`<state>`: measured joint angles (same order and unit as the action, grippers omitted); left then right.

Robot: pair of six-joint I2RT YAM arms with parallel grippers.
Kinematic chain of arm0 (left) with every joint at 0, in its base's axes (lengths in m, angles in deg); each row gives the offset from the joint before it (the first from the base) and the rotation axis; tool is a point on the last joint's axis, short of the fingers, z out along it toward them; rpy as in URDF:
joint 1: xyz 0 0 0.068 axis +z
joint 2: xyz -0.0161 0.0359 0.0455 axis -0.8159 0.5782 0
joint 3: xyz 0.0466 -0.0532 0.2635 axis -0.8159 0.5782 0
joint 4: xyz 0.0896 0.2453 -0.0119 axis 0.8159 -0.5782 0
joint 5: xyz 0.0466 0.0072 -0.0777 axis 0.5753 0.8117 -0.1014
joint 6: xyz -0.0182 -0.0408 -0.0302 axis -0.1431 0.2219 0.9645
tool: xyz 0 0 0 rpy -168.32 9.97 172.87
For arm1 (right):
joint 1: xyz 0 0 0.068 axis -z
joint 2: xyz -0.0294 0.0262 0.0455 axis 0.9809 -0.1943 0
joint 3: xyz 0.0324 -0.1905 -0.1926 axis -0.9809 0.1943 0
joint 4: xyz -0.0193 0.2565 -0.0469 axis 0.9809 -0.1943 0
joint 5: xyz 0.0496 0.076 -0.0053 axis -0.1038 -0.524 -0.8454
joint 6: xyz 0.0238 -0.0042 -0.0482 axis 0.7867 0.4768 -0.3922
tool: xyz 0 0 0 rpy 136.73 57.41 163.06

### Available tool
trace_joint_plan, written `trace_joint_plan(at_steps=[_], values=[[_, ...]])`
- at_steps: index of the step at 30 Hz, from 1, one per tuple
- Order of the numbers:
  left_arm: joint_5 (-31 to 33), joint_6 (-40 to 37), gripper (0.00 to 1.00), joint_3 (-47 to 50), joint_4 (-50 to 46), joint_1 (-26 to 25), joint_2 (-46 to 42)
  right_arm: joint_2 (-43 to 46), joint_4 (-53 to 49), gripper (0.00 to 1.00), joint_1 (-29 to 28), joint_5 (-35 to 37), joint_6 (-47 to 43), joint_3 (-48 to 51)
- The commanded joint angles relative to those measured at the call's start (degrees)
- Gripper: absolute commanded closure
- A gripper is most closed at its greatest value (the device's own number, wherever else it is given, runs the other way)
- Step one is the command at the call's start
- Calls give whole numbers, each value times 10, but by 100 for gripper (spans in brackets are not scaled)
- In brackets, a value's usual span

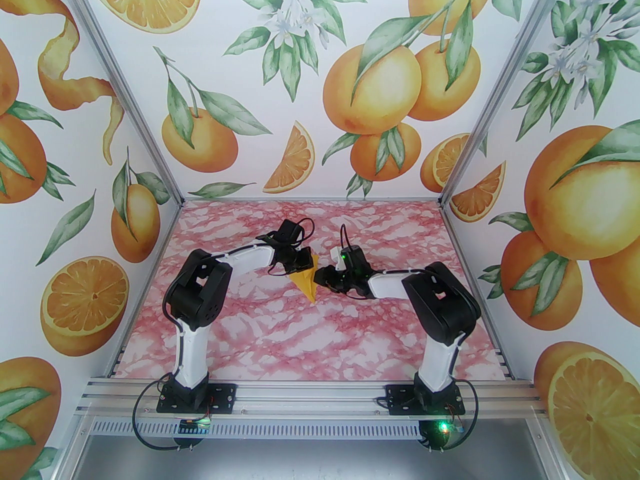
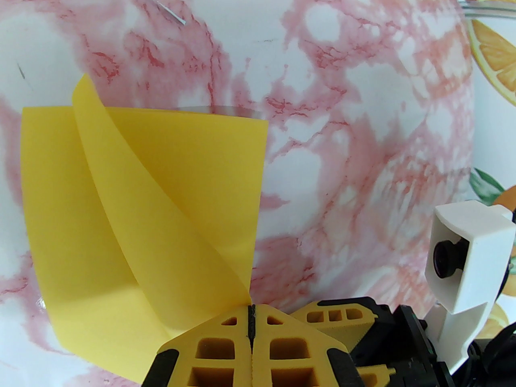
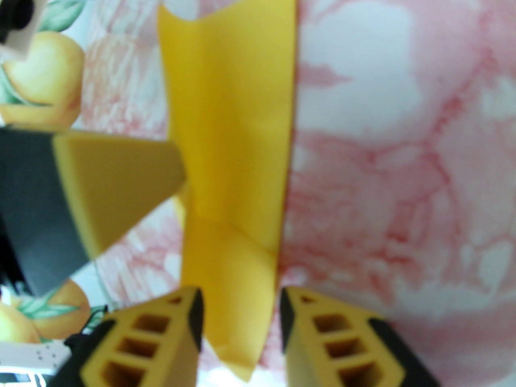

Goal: Fold a paper plane with a square sheet of paper (fold left side to right side)

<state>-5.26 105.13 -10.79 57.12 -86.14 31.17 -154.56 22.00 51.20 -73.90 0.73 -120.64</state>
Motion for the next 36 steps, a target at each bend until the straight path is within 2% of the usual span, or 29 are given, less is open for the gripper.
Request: trace_joint_plan(at_steps=[1,11,20,36], values=[[5,-1,100,-20,-5,-2,14,3,6,58,5,-9,5,10],[2,-1,100,-23,-3,-4,18,-14,-28,57,-9,-8,-7,-22],[1,0,100,-26,-4,-4,21,-6,-48,49,-21,7,-10,-33],[1,-1,100,-26,-2,-3,17,-20,-167,53,-31,74,-38,-78]])
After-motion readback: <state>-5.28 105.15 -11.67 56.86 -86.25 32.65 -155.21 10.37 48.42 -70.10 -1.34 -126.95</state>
